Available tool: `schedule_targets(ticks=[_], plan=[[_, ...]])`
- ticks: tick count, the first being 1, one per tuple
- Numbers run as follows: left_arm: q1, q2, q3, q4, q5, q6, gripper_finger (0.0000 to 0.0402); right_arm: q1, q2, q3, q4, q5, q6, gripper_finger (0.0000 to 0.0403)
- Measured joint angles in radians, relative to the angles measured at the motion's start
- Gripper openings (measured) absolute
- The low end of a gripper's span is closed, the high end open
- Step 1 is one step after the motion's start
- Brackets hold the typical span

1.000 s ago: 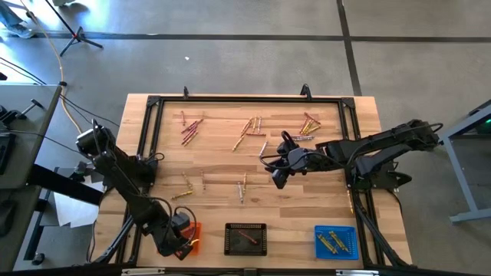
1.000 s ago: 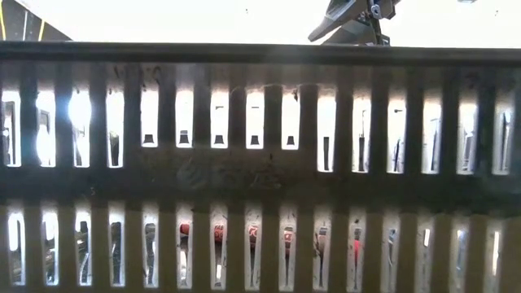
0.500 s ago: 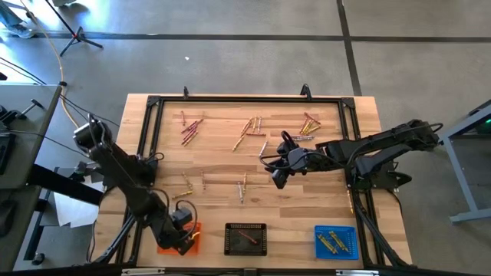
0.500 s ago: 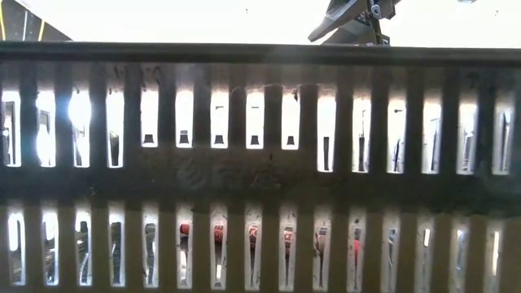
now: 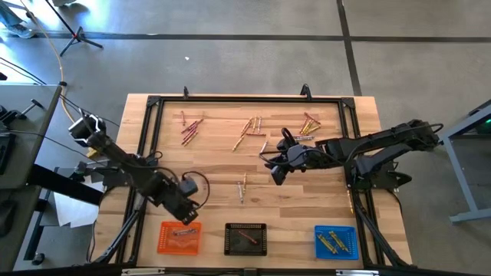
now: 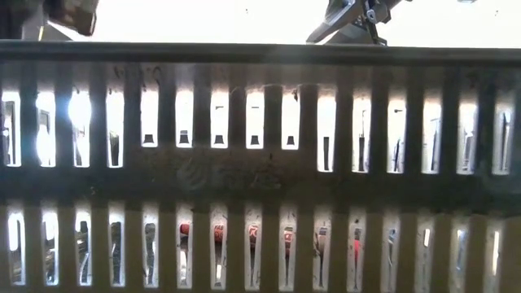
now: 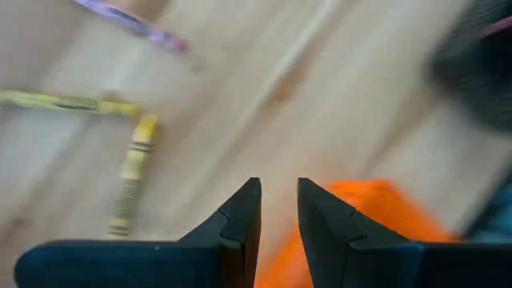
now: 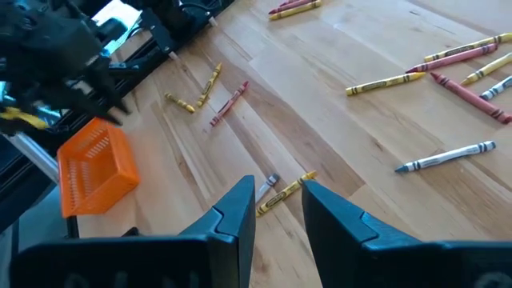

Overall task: Sort crayons
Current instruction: Put the yellow crayon into the blue bin

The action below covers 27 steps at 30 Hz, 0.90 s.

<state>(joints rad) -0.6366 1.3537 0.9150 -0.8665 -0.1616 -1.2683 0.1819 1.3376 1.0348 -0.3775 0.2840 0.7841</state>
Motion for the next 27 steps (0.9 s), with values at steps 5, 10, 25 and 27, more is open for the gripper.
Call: schedule_targets(ticks=[5, 10, 25, 27], plan=[[0.063, 0.051, 0.000, -0.088, 0.002, 0.116, 0.0070, -0.006, 0.000, 0.000, -0.002, -0.001, 0.000, 0.0089], [0.119, 0.103, -0.001, -0.092, 0.018, 0.200, 0.0070, -0.010, 0.000, 0.000, -0.002, -0.001, -0.007, 0.0089], [0.145, 0.189, -0.085, -0.073, 0.157, 0.207, 0.0108, -0.032, 0.000, 0.000, -0.007, -0.004, -0.007, 0.0089], [0.139, 0.188, -0.095, -0.069, 0.158, 0.207, 0.0113, -0.032, 0.000, 0.000, -0.007, -0.004, -0.007, 0.0089]])
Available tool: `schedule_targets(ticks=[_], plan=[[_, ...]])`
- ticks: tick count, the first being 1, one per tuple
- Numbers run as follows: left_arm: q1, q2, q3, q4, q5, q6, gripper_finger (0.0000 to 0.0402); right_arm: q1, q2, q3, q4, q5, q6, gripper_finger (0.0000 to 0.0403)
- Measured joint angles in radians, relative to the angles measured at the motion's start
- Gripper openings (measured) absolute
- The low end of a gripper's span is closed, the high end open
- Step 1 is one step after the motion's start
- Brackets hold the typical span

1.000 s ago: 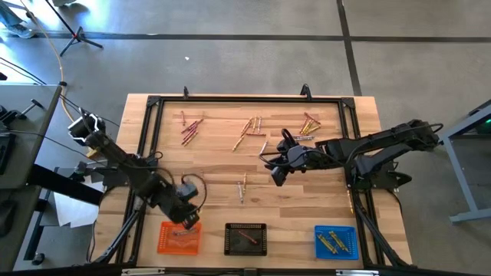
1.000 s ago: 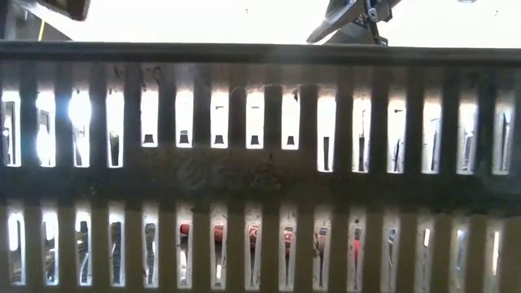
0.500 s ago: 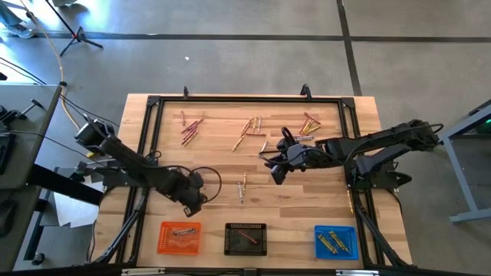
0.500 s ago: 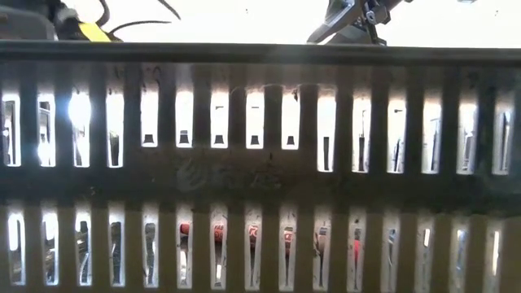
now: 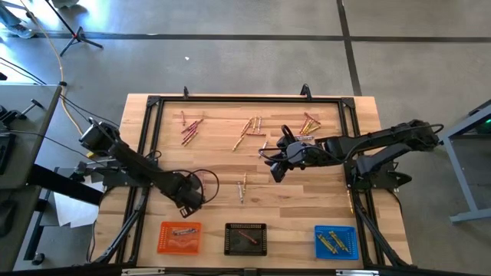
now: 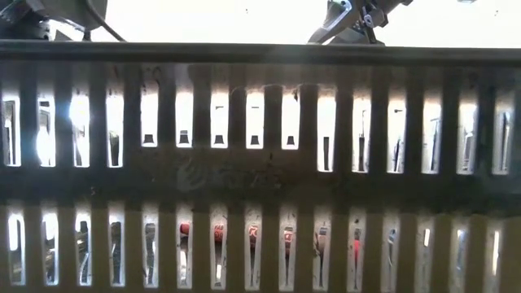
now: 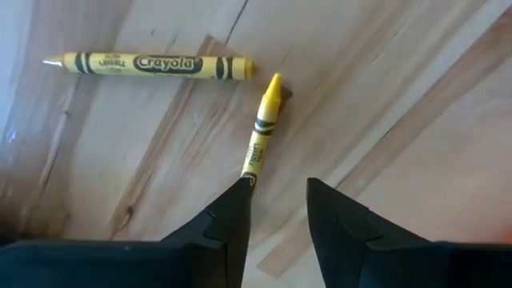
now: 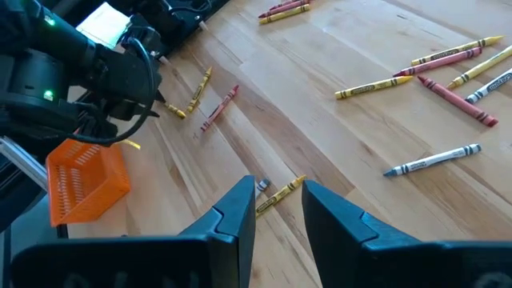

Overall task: Sort crayons
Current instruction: Put the yellow crayon into the blue bin

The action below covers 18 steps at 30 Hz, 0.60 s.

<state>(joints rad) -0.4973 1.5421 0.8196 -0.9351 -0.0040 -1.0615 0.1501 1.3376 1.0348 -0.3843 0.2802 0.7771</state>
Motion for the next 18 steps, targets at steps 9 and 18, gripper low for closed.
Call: schedule_targets(ticks=[9, 18], plan=[[0.000, -0.003, -0.099, 0.057, 0.031, -0.002, 0.0120, -0.008, 0.000, 0.000, 0.000, 0.000, 0.002, 0.0089], [0.000, -0.005, -0.141, 0.118, 0.040, 0.000, 0.0119, -0.048, 0.000, 0.000, 0.000, 0.001, 0.026, 0.0089]])
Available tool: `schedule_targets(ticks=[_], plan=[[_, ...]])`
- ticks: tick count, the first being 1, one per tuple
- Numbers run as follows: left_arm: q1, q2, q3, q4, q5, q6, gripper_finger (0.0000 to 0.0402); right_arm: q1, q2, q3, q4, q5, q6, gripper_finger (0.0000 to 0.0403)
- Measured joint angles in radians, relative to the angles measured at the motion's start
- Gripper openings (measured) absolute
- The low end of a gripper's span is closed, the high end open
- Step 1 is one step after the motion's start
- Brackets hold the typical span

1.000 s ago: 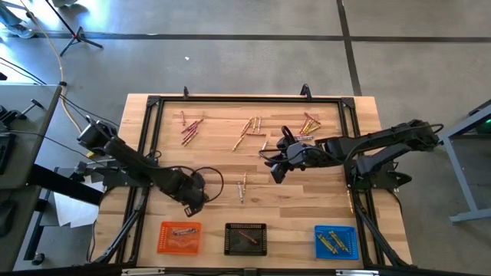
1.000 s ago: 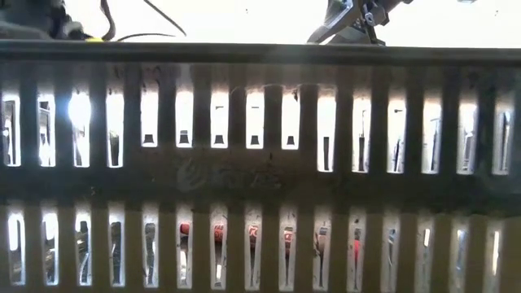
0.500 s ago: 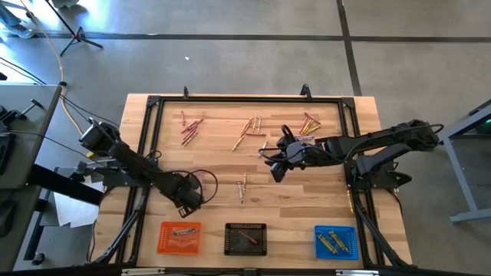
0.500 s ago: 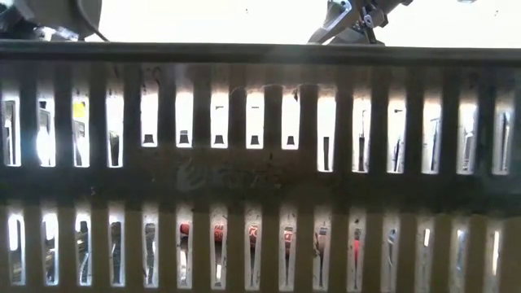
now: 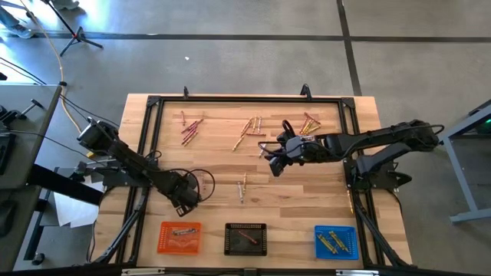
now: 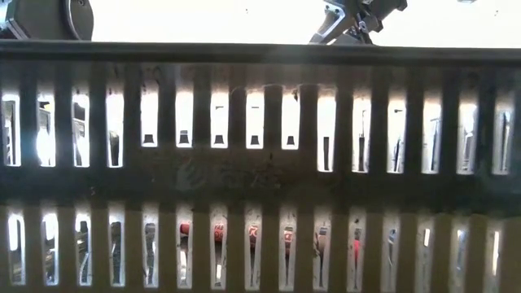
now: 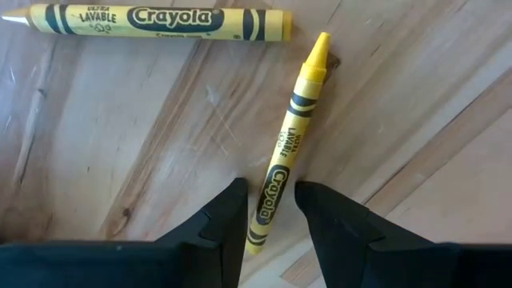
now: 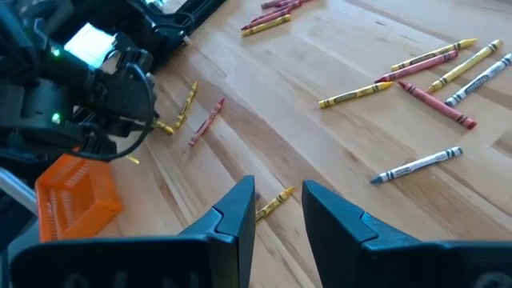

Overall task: Sort crayons
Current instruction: Put the yellow crayon into the blue bin

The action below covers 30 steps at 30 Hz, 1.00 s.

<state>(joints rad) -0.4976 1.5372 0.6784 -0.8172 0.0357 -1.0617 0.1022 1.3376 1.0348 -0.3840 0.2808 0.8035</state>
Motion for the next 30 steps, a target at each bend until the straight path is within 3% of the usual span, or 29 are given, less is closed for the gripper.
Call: schedule_targets(ticks=[4, 14, 22, 30], plan=[[0.004, 0.001, -0.002, 0.013, 0.011, -0.012, 0.0101, -0.017, 0.000, 0.000, 0.000, -0.001, 0.000, 0.0089], [0.042, -0.004, -0.003, 0.012, 0.057, -0.089, 0.0007, -0.038, 0.000, 0.000, 0.000, -0.013, -0.019, 0.0089], [0.047, -0.075, -0.011, 0.017, 0.042, -0.126, 0.0002, -0.038, 0.000, 0.000, 0.000, -0.030, -0.019, 0.0089], [0.055, -0.253, -0.009, 0.109, -0.118, -0.203, 0.0001, -0.038, 0.000, 0.000, 0.014, -0.073, -0.014, 0.0089]])
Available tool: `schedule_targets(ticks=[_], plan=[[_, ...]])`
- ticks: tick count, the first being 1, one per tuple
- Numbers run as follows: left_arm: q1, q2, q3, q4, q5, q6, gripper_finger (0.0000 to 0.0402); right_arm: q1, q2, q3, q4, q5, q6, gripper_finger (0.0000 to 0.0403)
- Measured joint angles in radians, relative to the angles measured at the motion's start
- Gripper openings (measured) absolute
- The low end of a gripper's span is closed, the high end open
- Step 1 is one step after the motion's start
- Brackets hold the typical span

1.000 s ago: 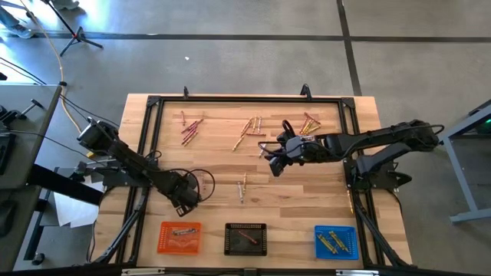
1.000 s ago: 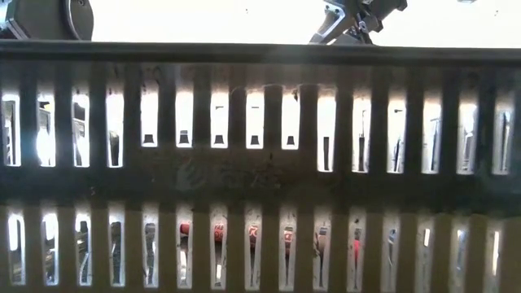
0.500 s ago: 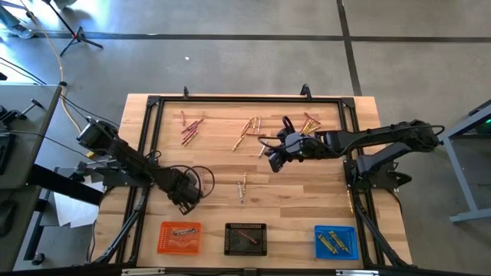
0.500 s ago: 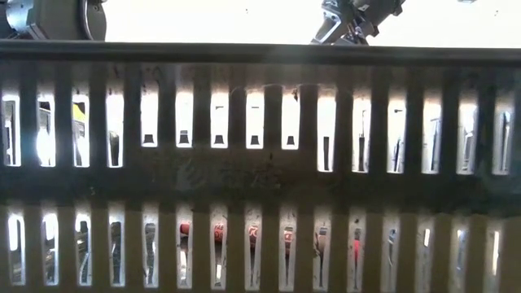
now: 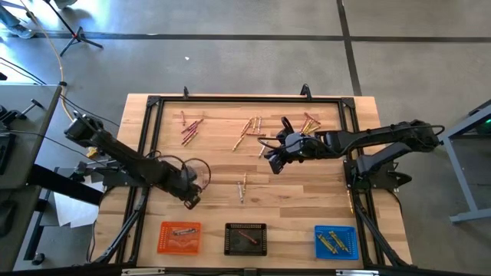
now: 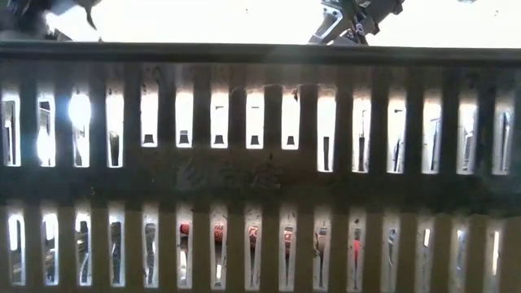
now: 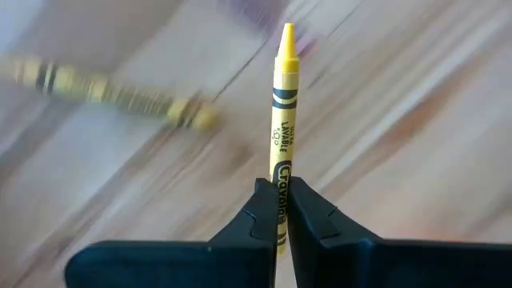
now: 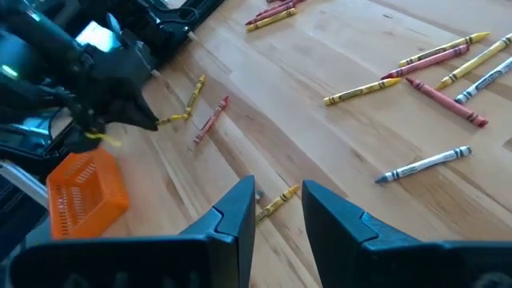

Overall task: Sort crayons
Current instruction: Put the yellow crayon into the blue bin

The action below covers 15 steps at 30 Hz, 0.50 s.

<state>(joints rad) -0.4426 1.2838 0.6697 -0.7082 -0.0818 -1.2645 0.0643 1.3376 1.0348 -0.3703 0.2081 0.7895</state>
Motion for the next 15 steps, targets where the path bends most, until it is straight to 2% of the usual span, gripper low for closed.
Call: schedule_targets(ticks=[4, 9, 12, 15], plan=[[0.027, -0.081, 0.001, 0.104, -0.155, 0.012, 0.0001, 0.002, 0.000, 0.000, 0.063, 0.001, 0.042, 0.0089], [0.105, -0.140, 0.001, 0.280, -0.335, 0.068, 0.0001, 0.002, 0.003, 0.000, 0.233, 0.039, 0.043, 0.0089], [0.162, -0.151, 0.002, 0.424, -0.374, 0.129, 0.0001, 0.002, 0.005, 0.000, 0.343, 0.068, 0.038, 0.0089], [0.211, -0.146, 0.003, 0.610, -0.371, 0.211, 0.0001, 0.010, 0.011, 0.000, 0.415, 0.095, 0.019, 0.0089]])
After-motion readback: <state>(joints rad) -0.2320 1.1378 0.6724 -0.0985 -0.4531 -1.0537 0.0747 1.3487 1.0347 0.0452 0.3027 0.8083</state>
